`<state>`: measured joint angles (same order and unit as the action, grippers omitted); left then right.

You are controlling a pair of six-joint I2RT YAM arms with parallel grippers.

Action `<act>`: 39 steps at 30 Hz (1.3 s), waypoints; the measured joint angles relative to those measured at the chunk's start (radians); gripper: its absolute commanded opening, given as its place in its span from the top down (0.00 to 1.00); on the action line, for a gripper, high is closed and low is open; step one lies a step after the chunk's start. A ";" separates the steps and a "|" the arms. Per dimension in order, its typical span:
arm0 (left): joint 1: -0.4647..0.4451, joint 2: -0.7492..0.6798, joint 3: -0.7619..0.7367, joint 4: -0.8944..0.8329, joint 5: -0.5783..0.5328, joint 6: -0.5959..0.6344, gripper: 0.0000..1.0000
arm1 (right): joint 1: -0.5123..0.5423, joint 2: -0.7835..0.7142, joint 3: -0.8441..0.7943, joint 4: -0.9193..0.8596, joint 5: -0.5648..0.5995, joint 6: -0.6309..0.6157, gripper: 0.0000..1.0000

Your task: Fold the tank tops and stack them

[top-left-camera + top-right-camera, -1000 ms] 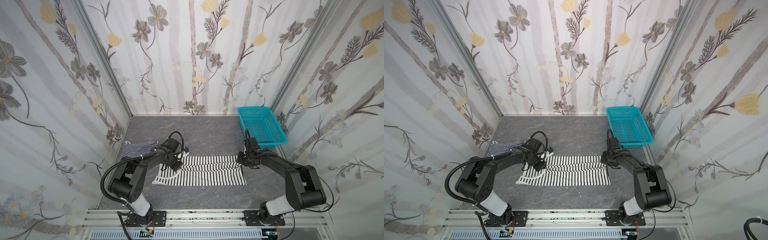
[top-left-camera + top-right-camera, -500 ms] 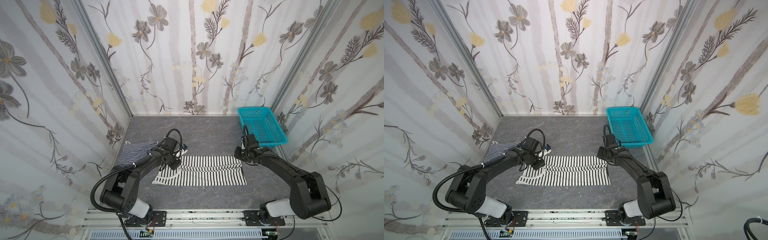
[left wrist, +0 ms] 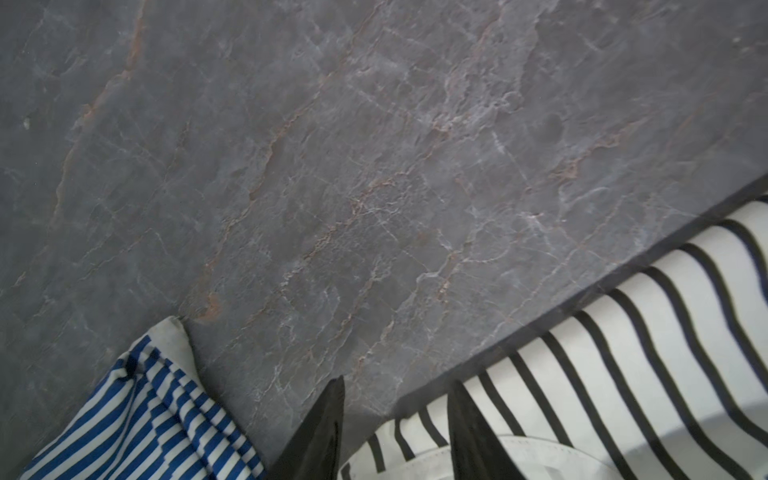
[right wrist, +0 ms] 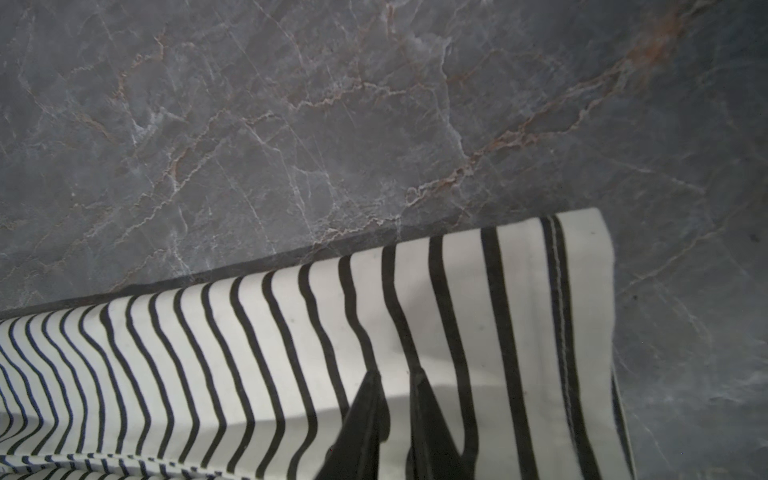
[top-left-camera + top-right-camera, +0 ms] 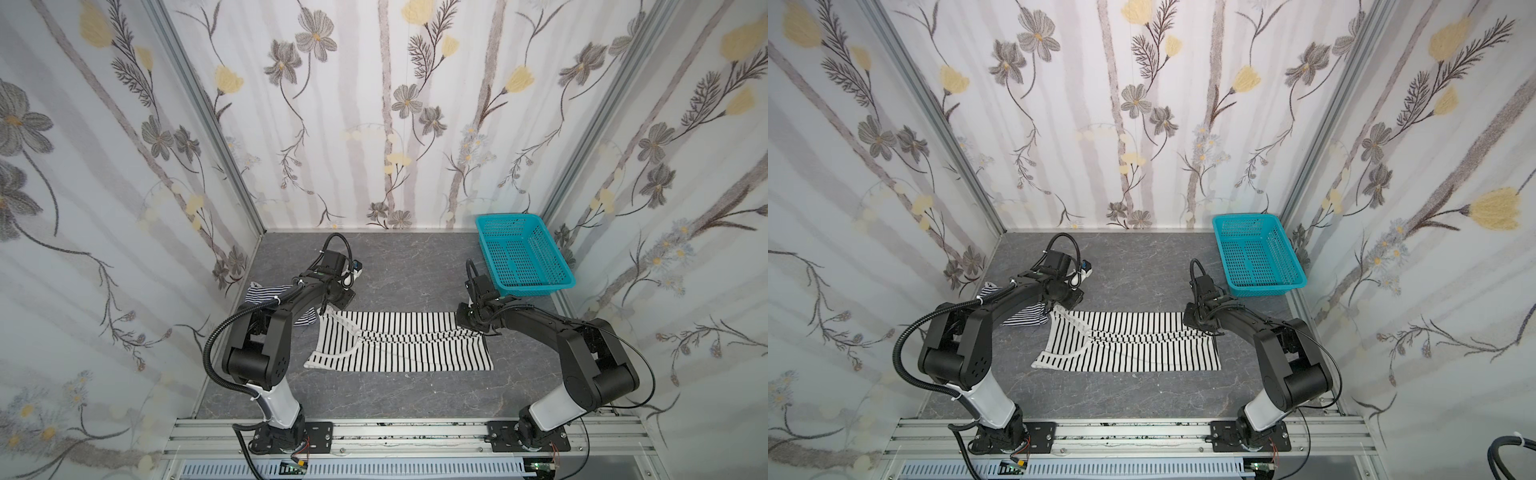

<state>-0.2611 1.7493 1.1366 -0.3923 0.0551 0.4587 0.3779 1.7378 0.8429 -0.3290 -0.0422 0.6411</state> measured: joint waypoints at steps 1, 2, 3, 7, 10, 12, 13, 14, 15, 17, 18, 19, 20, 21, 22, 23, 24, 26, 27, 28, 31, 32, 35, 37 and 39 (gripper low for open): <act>0.006 0.008 0.000 0.003 -0.015 -0.005 0.57 | 0.000 -0.002 -0.009 0.004 0.000 0.005 0.83; 0.010 0.011 -0.002 0.002 -0.028 -0.010 0.57 | 0.002 -0.004 -0.019 0.010 0.000 0.005 0.83; 0.012 0.011 -0.008 0.006 -0.036 -0.010 0.57 | 0.002 -0.007 -0.026 0.013 0.000 0.005 0.83; 0.018 -0.026 -0.074 0.012 -0.055 -0.010 0.58 | 0.003 -0.016 -0.052 0.025 0.000 0.008 0.83; 0.032 -0.083 -0.125 0.007 -0.059 -0.010 0.57 | 0.003 -0.016 -0.061 0.027 0.000 0.009 0.84; 0.042 -0.118 -0.154 0.010 -0.063 -0.010 0.57 | 0.003 -0.015 -0.067 0.029 0.000 0.009 0.84; 0.047 -0.131 -0.168 0.011 -0.066 -0.008 0.57 | 0.003 -0.015 -0.069 0.033 0.000 0.009 0.83; 0.050 -0.140 -0.182 0.014 -0.075 -0.006 0.57 | 0.003 -0.015 -0.071 0.037 0.000 0.009 0.84; 0.053 -0.146 -0.192 0.014 -0.080 -0.002 0.57 | 0.003 -0.015 -0.072 0.040 0.000 0.009 0.84; 0.063 -0.147 -0.207 0.015 -0.079 0.011 0.57 | 0.003 -0.015 -0.074 0.045 0.000 0.009 0.84; 0.069 -0.145 -0.209 0.015 -0.080 0.012 0.57 | 0.003 -0.015 -0.074 0.048 0.000 0.009 0.84; 0.077 -0.140 -0.209 0.019 -0.083 0.014 0.58 | 0.003 -0.015 -0.074 0.050 0.000 0.009 0.84; 0.084 -0.134 -0.209 0.024 -0.087 0.017 0.58 | 0.003 -0.015 -0.075 0.051 0.000 0.009 0.84; 0.090 -0.129 -0.209 0.027 -0.088 0.021 0.58 | 0.003 -0.015 -0.075 0.053 0.000 0.009 0.84; 0.095 -0.125 -0.210 0.028 -0.089 0.024 0.58 | 0.003 -0.015 -0.075 0.054 0.001 0.009 0.84; 0.097 -0.125 -0.213 0.029 -0.093 0.032 0.58 | 0.003 -0.015 -0.076 0.055 0.002 0.009 0.84; 0.097 -0.126 -0.216 0.029 -0.093 0.034 0.58 | 0.003 -0.015 -0.077 0.055 0.002 0.009 0.84; 0.098 -0.129 -0.227 0.032 -0.093 0.035 0.59 | 0.002 -0.015 -0.077 0.056 0.002 0.009 0.84; 0.098 -0.133 -0.232 0.032 -0.093 0.037 0.59 | 0.002 -0.015 -0.077 0.056 0.002 0.009 0.84; 0.098 -0.139 -0.238 0.032 -0.096 0.039 0.59 | 0.002 -0.015 -0.077 0.056 0.002 0.009 0.84; 0.099 -0.159 -0.260 0.038 -0.106 0.040 0.59 | 0.002 -0.015 -0.077 0.056 0.002 0.009 0.84; 0.099 -0.167 -0.271 0.040 -0.107 0.040 0.59 | 0.002 -0.015 -0.077 0.056 0.003 0.009 0.84; 0.099 -0.194 -0.303 0.041 -0.114 0.039 0.59 | 0.002 -0.015 -0.077 0.056 0.003 0.009 0.84; 0.099 -0.211 -0.326 0.043 -0.115 0.039 0.58 | 0.002 -0.015 -0.077 0.056 0.004 0.009 0.84; 0.099 -0.224 -0.349 0.044 -0.118 0.039 0.58 | 0.002 -0.015 -0.077 0.056 0.004 0.009 0.84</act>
<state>-0.1619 1.5253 0.7879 -0.3485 -0.0631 0.4973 0.3801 1.7229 0.7654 -0.2733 -0.0383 0.6498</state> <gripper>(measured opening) 0.416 0.160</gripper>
